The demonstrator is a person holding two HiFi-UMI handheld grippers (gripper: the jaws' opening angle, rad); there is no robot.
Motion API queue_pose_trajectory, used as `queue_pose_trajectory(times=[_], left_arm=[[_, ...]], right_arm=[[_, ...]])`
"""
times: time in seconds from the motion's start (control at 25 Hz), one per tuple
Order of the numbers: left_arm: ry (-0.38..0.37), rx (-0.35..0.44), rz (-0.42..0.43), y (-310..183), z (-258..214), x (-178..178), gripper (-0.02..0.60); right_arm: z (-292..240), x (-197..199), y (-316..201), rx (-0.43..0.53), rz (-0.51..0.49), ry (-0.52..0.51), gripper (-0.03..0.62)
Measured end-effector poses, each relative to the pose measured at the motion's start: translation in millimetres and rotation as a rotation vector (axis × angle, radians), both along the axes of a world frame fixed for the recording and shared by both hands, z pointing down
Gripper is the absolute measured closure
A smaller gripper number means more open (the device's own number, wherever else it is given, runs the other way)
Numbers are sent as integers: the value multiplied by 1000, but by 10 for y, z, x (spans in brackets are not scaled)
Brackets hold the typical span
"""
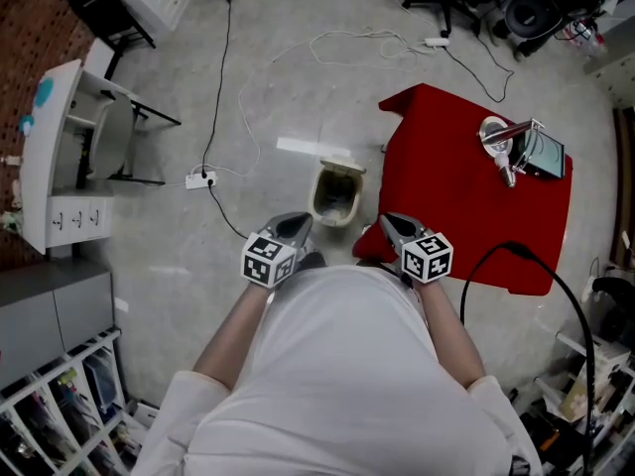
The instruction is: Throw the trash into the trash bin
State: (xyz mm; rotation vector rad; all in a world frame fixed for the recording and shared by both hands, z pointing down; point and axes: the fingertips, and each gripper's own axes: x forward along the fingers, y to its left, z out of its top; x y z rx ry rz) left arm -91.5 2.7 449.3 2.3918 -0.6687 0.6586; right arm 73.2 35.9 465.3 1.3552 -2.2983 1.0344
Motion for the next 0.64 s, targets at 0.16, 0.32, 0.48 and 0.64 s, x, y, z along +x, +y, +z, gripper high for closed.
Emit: queue_pose_trajectory(times=[0.16,0.32,0.48,0.64], left_arm=[[-1,-5,-1,30,24,45,577],[-2,-6,-2,52,25,64,577],[-5,-7,-6,62,31,76,577],[-8,-10,-11,80,28,60,577]], right_arm=[[2,43,10,1,-7,6,594],[-1,77,22,0,-7,11,594],[-2,69,22,2,-15,14,594],[-11,54,38,2,-13,11,594]])
